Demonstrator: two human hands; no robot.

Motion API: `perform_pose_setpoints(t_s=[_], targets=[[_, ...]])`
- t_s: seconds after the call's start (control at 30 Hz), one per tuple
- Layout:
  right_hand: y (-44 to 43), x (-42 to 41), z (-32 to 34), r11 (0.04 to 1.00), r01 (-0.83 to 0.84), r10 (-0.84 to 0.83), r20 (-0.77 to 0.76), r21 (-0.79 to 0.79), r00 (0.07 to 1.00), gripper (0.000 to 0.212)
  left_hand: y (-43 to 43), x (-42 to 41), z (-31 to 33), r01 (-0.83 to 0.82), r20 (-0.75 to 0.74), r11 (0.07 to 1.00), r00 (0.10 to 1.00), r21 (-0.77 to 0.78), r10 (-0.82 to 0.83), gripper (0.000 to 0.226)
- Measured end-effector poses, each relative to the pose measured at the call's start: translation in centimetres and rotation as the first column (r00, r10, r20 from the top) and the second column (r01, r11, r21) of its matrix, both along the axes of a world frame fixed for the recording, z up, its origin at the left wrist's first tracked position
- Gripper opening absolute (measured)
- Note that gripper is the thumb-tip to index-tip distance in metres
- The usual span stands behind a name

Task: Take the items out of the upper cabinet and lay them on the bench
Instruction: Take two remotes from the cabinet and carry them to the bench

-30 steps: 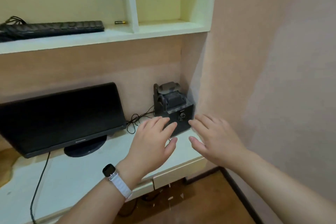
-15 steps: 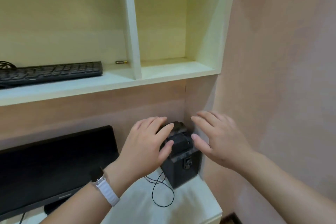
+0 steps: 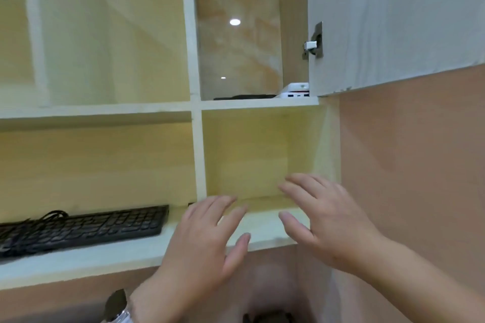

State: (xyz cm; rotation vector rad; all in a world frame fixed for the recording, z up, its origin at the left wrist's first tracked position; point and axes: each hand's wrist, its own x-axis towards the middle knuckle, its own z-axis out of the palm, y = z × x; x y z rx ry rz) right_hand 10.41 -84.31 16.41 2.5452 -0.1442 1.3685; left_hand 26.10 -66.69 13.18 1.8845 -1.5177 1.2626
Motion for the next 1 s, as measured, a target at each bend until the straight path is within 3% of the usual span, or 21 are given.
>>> perform_pose_setpoints(t_s=[0.2, 0.37, 0.53, 0.67, 0.77, 1.0], targets=[[-2.4, 2.3, 9.2, 0.998, -0.019, 0.024, 0.094, -0.053, 0.995, 0.051, -1.3, 0.4, 9.8, -0.017, 0.125, 0.998, 0.992, -0.065, 0.025, 0.044], [-3.3, 3.7, 15.2, 0.996, -0.058, 0.062, 0.071, -0.064, 0.996, 0.047, -3.0, 0.4, 17.5, -0.042, 0.277, 0.998, 0.96, -0.04, 0.052, 0.044], [-3.8, 4.8, 17.8, 0.997, -0.017, 0.019, -0.026, 0.077, 0.999, 0.042, -5.4, 0.6, 22.1, -0.102, 0.125, 0.994, 0.988, 0.043, 0.095, 0.042], [-4.5, 5.9, 18.5, 0.991, 0.086, -0.073, -0.118, 0.107, 0.99, 0.048, -7.0, 1.3, 23.2, -0.182, 0.03, 0.958, 0.983, 0.222, 0.18, 0.039], [-4.9, 6.3, 19.3, 0.971, 0.064, -0.029, -0.153, 0.231, 0.988, 0.043, -7.6, 2.0, 23.4, -0.178, -0.061, 0.947, 0.978, 0.268, 0.201, 0.041], [-4.5, 6.7, 20.1, 0.966, 0.248, -0.214, -0.317, 0.073, 0.924, 0.046, -7.7, 2.7, 23.0, -0.127, -0.094, 0.962, 0.984, 0.243, 0.154, 0.041]])
